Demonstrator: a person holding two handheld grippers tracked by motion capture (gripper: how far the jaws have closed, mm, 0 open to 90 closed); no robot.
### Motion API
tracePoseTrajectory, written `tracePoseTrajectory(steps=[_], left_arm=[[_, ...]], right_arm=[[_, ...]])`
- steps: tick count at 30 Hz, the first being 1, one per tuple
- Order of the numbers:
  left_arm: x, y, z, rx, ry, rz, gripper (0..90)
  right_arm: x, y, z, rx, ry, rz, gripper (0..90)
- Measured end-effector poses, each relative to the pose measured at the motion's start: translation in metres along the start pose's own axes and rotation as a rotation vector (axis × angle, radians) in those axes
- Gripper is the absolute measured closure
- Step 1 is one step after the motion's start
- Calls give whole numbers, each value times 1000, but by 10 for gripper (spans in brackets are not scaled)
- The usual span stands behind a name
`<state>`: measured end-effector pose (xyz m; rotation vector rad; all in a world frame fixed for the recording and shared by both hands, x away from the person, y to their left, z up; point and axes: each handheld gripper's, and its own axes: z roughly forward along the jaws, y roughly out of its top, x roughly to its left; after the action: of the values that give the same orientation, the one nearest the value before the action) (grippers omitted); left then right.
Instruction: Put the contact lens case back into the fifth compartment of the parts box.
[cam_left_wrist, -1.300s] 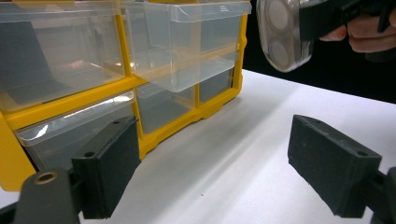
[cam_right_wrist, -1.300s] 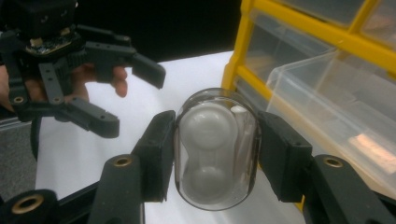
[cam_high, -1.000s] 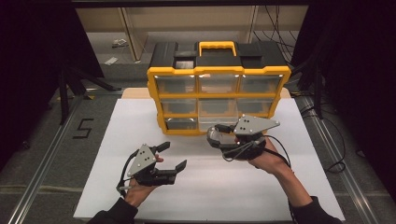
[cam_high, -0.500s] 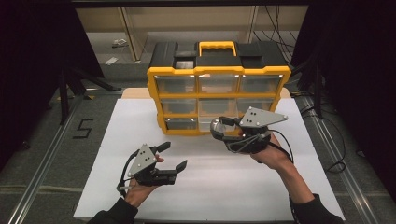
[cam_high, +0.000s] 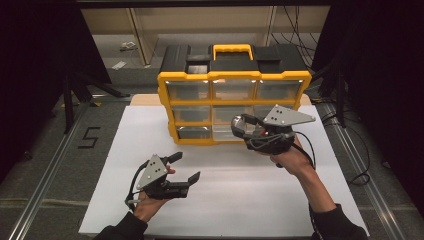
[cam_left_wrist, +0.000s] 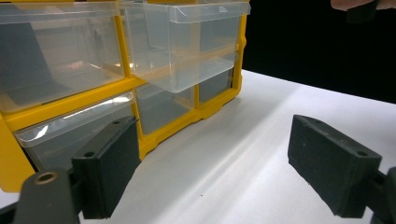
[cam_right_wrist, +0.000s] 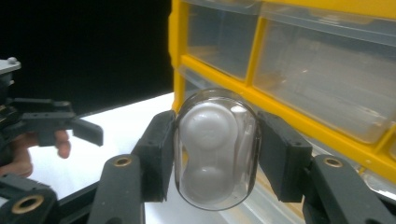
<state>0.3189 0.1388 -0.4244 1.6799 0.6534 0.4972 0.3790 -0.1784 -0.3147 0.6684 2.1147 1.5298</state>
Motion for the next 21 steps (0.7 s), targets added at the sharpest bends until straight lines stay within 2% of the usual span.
tracePoseTrajectory(steps=[13,21], left_arm=[[-1,0,0,3,-2,0,164],[-1,0,1,3,-5,-6,164]], right_arm=[[-17,3,3,-25,-56,42,498],[-26,1,10,-21,-86,61,497]])
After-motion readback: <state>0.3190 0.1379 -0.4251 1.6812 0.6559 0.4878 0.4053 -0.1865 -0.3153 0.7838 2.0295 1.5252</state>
